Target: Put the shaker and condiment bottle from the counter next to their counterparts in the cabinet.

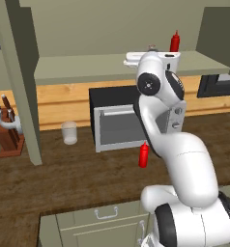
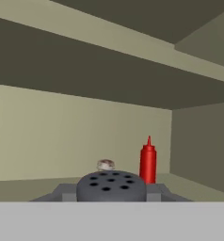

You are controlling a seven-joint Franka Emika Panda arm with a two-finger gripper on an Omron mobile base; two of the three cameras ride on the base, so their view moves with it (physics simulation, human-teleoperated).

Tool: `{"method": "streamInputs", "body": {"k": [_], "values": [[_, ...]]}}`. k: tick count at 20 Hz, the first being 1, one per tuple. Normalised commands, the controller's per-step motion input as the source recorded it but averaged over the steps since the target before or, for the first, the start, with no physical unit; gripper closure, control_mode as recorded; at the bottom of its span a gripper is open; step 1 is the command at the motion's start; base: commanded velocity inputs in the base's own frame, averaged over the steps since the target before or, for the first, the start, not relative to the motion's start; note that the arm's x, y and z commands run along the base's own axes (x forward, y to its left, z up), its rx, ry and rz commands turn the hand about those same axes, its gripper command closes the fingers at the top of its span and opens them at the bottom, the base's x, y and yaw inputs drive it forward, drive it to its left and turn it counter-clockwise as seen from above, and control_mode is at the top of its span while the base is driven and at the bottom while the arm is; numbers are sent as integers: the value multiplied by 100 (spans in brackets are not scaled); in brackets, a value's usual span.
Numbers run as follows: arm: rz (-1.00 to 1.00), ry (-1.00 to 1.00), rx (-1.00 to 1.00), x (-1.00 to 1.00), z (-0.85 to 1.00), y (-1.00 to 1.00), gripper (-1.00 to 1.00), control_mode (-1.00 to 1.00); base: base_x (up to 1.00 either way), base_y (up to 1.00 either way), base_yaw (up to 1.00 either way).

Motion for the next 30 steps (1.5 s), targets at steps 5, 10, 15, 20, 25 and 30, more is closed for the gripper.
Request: {"method": "streamInputs", "body": {"k": [5, 10, 15, 20, 25, 30], "values": [[0, 0, 3, 9, 0, 0, 100, -100, 0, 0, 0], [0, 0, 0, 8, 0, 0, 100, -100, 0, 0, 0], [0, 0, 0, 9, -1, 0, 100, -100, 0, 0, 0], [0, -2, 0, 8, -7, -1, 100, -100, 0, 0, 0], [0, -2, 0, 12, -10, -8, 100, -100, 0, 0, 0], [-2, 0, 0, 17, -9, -14, 100, -100, 0, 0, 0]]}}
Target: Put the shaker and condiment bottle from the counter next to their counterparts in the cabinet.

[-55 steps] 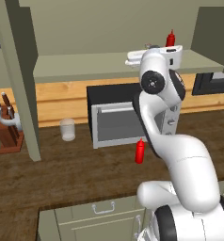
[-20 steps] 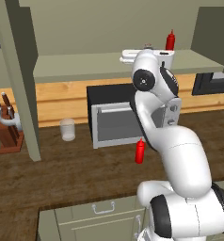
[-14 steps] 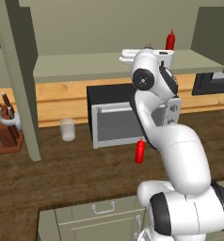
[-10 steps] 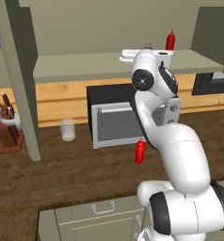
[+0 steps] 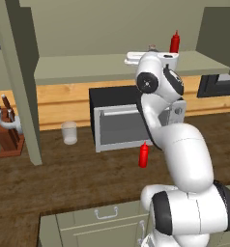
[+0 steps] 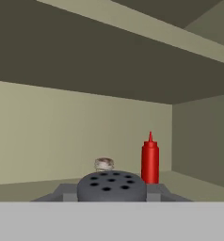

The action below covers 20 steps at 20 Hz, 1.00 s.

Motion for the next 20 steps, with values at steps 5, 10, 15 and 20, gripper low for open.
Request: {"method": "streamInputs", "body": {"k": [5, 10, 15, 20], "values": [[-2, 0, 0, 20, -5, -12, 100, -100, 0, 0, 0], [-3, 0, 0, 28, -8, -6, 100, -100, 0, 0, 0], [-3, -2, 0, 27, -10, -6, 100, -100, 0, 0, 0], [-2, -3, 0, 23, -16, -2, 100, -100, 0, 0, 0]]}}
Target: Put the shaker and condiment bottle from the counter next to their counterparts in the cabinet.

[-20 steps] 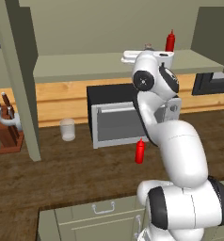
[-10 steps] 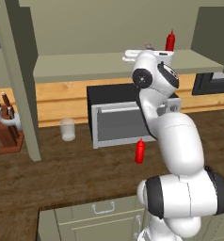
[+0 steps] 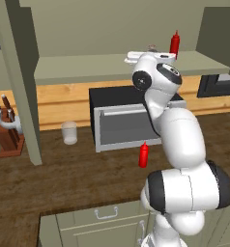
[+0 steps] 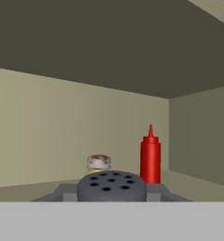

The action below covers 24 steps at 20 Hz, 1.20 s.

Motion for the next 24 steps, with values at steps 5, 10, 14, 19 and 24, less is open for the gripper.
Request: {"method": "streamInputs", "body": {"k": [5, 10, 14, 19, 24], "values": [[-1, -4, 0, 23, -21, 0, 100, -100, 0, 0, 0], [-1, -4, 1, 24, -16, 0, 100, -100, 0, 0, 0], [-1, 0, 2, 23, -2, 0, 100, -100, 0, 0, 0], [-1, 0, 1, 21, 0, 0, 100, -100, 0, 0, 0], [0, 0, 0, 20, 0, 0, 100, -100, 0, 0, 0]]}}
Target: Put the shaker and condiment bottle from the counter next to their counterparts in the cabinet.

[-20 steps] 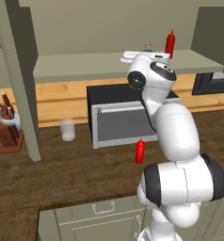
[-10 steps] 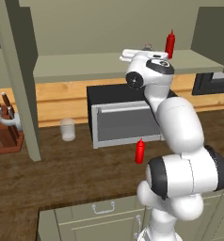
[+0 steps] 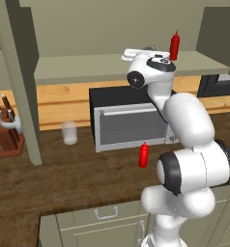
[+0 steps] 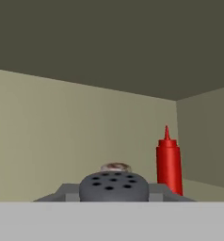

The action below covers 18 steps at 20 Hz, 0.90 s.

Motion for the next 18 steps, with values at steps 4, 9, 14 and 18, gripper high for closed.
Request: {"method": "streamInputs", "body": {"k": [4, 9, 14, 18], "values": [[0, 0, 0, 24, -2, 0, 100, -100, 0, 0, 0], [0, 1, 0, 28, -7, 0, 100, -100, 0, 0, 0], [0, 2, 0, 27, -11, 0, 100, -100, 0, 0, 0], [0, 1, 0, 26, -17, 0, 100, -100, 0, 0, 0]]}}
